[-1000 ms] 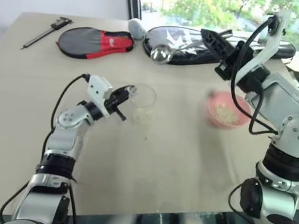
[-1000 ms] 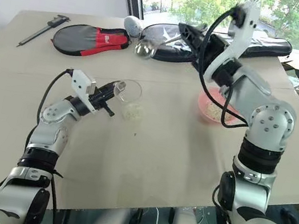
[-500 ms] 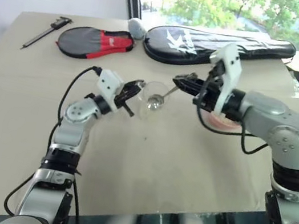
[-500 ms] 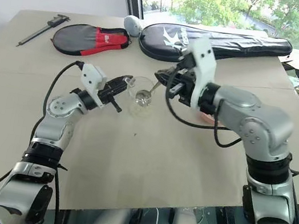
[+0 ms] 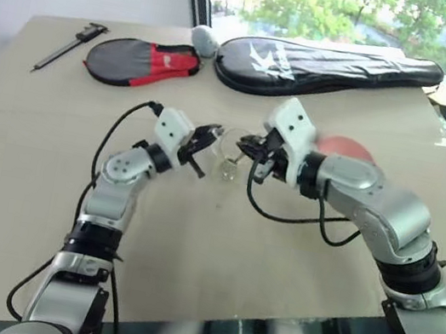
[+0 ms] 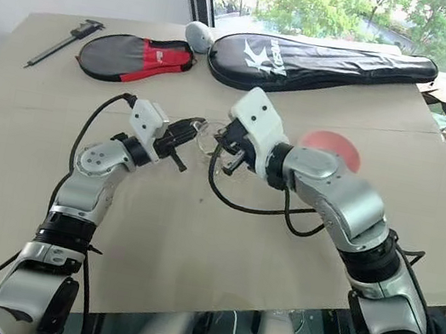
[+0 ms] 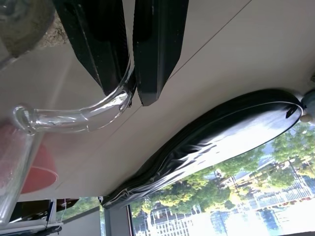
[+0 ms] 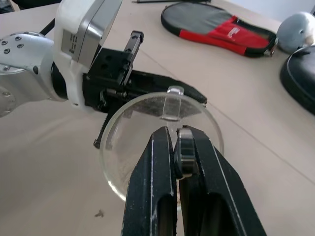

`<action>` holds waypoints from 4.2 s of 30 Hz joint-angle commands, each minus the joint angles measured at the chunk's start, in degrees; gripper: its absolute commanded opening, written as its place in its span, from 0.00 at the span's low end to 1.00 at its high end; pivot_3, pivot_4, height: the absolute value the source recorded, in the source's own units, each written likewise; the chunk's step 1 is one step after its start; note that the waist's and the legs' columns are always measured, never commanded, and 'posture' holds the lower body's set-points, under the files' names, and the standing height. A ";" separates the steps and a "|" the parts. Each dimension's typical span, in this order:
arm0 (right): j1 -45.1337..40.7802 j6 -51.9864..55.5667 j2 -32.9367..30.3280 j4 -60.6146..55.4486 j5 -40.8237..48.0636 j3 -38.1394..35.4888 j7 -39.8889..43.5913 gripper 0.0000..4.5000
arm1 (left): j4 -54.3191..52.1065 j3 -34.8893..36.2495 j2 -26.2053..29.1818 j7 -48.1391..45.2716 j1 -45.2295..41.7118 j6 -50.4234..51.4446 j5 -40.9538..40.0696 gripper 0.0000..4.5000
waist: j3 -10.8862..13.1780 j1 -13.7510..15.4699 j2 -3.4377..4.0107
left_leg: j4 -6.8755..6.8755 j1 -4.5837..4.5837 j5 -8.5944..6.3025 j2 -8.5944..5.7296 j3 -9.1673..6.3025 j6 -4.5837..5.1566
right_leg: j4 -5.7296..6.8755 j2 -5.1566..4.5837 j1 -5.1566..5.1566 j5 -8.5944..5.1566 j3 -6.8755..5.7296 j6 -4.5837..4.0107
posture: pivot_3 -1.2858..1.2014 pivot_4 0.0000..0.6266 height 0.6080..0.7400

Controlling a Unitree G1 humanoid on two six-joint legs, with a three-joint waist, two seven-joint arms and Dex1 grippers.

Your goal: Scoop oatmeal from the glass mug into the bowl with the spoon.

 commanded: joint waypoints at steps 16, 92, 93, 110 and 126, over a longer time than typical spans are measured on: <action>3.63 15.05 7.39 -3.22 2.36 -9.36 -2.24 0.00 | -1.55 0.46 0.33 -0.55 -1.52 -2.57 -0.39 0.03 | -0.02 -0.03 -0.03 | 0.01 0.03 0.00 -0.01 -0.01 0.00 | 0.07 -0.02 0.00 0.00 0.03 0.00 | 0.52 0.24 1.00; 3.53 2.24 6.59 11.58 84.41 -50.32 -73.52 0.00 | 30.29 2.75 -12.40 11.71 -12.48 -26.48 2.44 0.03 | -0.03 -0.07 -0.02 | 0.24 0.04 -0.26 0.06 0.64 0.55 | 0.30 0.23 -0.03 0.12 0.53 0.17 | 0.52 0.24 1.00; 3.66 1.87 6.64 11.40 84.41 -50.65 -73.76 0.00 | 30.42 3.30 -12.30 12.19 -12.64 -25.98 1.98 0.03 | -0.03 -0.07 -0.02 | 0.24 0.05 -0.26 0.07 0.65 0.55 | 0.31 0.23 -0.03 0.12 0.54 0.17 | 0.52 0.24 1.00; 13.07 1.41 -7.70 16.91 83.66 -53.48 -68.32 0.00 | 26.71 6.64 -10.49 12.20 -10.51 -20.14 -0.76 0.03 | -0.04 0.05 -0.03 | 0.25 0.09 -0.32 0.10 0.84 0.65 | 0.26 0.24 0.01 0.13 0.70 0.20 | 0.52 0.24 1.00; 15.01 -8.59 -27.51 0.02 28.25 -26.49 -17.58 0.00 | -5.17 7.57 -9.21 15.86 7.69 -2.08 -4.99 0.03 | -0.02 0.06 -0.01 | 0.59 0.21 -0.39 0.19 0.96 0.74 | 0.16 0.44 0.16 0.13 0.81 0.26 | 0.52 0.24 1.00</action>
